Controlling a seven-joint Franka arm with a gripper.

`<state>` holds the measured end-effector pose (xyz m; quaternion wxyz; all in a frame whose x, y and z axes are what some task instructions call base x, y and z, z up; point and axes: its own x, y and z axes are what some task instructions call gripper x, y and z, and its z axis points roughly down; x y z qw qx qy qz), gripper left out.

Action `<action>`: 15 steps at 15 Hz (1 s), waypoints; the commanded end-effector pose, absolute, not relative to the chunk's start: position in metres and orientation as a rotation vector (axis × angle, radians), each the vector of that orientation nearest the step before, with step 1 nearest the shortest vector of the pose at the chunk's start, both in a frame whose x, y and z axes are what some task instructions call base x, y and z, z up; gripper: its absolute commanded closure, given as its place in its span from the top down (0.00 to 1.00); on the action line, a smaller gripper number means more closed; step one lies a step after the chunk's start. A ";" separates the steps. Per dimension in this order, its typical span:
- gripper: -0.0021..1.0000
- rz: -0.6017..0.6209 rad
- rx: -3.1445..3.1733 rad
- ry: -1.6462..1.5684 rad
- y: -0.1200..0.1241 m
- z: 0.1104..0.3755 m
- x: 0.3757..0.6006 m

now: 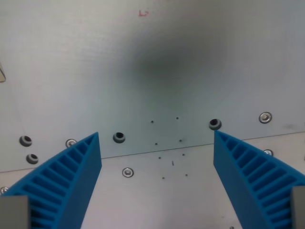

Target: Move in gripper negative y

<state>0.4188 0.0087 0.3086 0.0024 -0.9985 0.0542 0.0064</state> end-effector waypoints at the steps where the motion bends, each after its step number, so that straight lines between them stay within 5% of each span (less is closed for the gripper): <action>1: 1.00 0.012 -3.139 0.189 0.022 0.311 0.423; 15: 1.00 0.012 -3.139 0.189 0.092 0.311 0.431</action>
